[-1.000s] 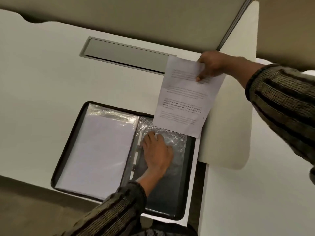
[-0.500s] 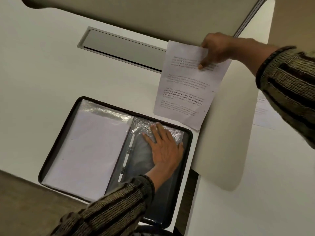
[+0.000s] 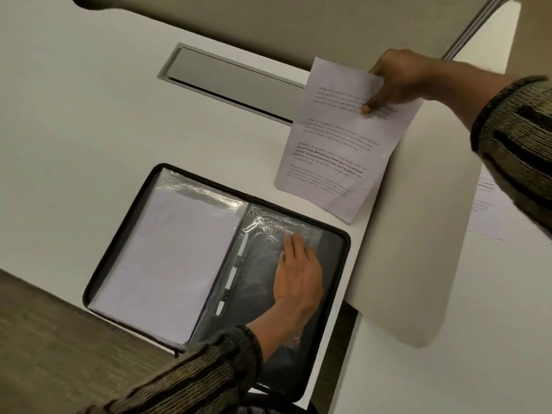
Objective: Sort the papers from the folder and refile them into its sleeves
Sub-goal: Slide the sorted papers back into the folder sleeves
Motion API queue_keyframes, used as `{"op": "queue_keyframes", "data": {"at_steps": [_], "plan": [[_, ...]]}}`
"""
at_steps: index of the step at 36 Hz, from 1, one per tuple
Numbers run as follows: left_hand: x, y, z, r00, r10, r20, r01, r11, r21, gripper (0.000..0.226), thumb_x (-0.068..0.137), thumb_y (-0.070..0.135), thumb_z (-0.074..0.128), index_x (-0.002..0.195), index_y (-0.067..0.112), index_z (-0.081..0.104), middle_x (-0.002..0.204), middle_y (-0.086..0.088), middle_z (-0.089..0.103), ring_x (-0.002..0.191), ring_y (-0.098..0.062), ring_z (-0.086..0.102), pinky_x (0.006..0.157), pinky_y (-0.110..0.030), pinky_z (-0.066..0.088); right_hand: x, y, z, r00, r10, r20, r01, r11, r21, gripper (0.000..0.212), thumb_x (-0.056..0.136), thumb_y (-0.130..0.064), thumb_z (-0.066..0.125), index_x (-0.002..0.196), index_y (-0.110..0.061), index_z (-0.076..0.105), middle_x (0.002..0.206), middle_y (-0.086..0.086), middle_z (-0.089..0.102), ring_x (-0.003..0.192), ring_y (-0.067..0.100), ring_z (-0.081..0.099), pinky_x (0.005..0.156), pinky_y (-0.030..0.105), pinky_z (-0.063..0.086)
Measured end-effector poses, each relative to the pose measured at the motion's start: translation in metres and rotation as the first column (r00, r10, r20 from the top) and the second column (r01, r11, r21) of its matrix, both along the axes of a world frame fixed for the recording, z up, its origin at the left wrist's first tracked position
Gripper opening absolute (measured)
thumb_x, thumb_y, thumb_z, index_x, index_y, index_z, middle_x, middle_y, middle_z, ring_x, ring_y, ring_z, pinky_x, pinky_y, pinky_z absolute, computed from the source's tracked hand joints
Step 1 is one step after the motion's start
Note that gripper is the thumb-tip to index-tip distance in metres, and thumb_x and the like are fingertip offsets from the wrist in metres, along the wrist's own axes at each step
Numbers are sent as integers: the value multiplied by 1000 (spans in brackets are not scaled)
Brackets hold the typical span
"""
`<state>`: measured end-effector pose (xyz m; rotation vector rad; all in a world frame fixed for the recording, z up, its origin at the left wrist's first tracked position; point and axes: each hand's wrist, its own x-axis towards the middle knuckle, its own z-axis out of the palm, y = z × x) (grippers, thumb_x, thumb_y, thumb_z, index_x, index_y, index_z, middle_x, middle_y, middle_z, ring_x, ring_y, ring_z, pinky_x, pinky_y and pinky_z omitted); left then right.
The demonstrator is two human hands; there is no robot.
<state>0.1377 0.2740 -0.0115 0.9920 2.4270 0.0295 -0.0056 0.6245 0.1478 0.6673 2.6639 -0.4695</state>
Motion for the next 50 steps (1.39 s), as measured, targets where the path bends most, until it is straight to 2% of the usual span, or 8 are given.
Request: {"op": "queue_keyframes", "data": {"at_steps": [5, 11, 16, 21, 33, 43, 47, 50], "plan": [[-1, -21, 9, 973, 201, -113, -167, 953, 254, 17, 102, 24, 57, 105, 14, 70, 104, -3, 68, 97, -17, 61, 64, -26, 56, 2, -1, 11, 998, -45, 35, 48, 995, -86, 41, 78, -30, 92, 112, -12, 78, 98, 7, 75, 87, 30, 68, 81, 37, 54], [-4, -39, 33, 926, 374, -61, -344, 898, 275, 25, 105, 36, 63, 83, 25, 70, 73, 9, 66, 62, -8, 59, 56, -26, 50, 0, 2, 25, 991, -123, 52, 129, 981, -147, 28, 81, -29, 90, 104, -20, 77, 99, 6, 76, 82, 28, 72, 84, 42, 59], [-10, -40, 45, 906, 423, -8, -407, 878, 251, 25, 102, 49, 64, 89, 29, 69, 81, 12, 70, 68, -6, 65, 64, -25, 53, -8, -4, 35, 981, -159, 108, 176, 968, -177, 32, 79, -29, 90, 107, -17, 79, 98, 4, 78, 93, 31, 73, 92, 45, 60], [-10, -40, 42, 914, 398, -75, -361, 886, 292, 26, 97, 47, 73, 81, 28, 64, 71, 12, 64, 57, -6, 59, 55, -26, 52, -8, -14, 39, 983, -165, 87, 180, 959, -220, 22, 81, -21, 89, 98, -16, 76, 80, -4, 78, 78, 18, 71, 58, 23, 54], [-1, -44, 32, 903, 327, -279, -210, 903, 376, 35, 105, 39, 59, 73, 24, 64, 57, 10, 53, 41, -4, 45, 40, -22, 46, -41, -11, 30, 971, -95, 220, 153, 953, -263, 24, 75, -19, 90, 96, -15, 79, 85, -2, 81, 88, 28, 69, 102, 48, 52], [-11, -43, 28, 890, 334, -309, -197, 895, 399, 40, 95, 54, 67, 71, 23, 64, 55, 10, 53, 41, -5, 45, 39, -25, 46, -50, 0, 19, 957, -42, 287, 148, 922, -358, 85, 26, -42, 101, 103, -10, 81, 110, 17, 77, 91, 24, 62, 111, 68, 44], [-11, -43, 26, 894, 319, -315, -175, 896, 408, 40, 94, 55, 70, 71, 22, 63, 55, 9, 52, 41, -6, 45, 39, -25, 45, -55, 5, 15, 957, -14, 289, 119, 930, -348, 104, 10, -54, 102, 102, -10, 81, 110, 20, 75, 88, 25, 59, 85, 39, 52], [-11, -44, 24, 896, 311, -316, -165, 895, 414, 40, 93, 54, 71, 72, 22, 63, 55, 8, 53, 41, -6, 45, 39, -25, 47, -59, 4, 12, 953, -7, 303, 119, 929, -351, 109, 3, -57, 101, 100, -10, 81, 111, 22, 74, 87, 26, 57, 101, 58, 53]]}}
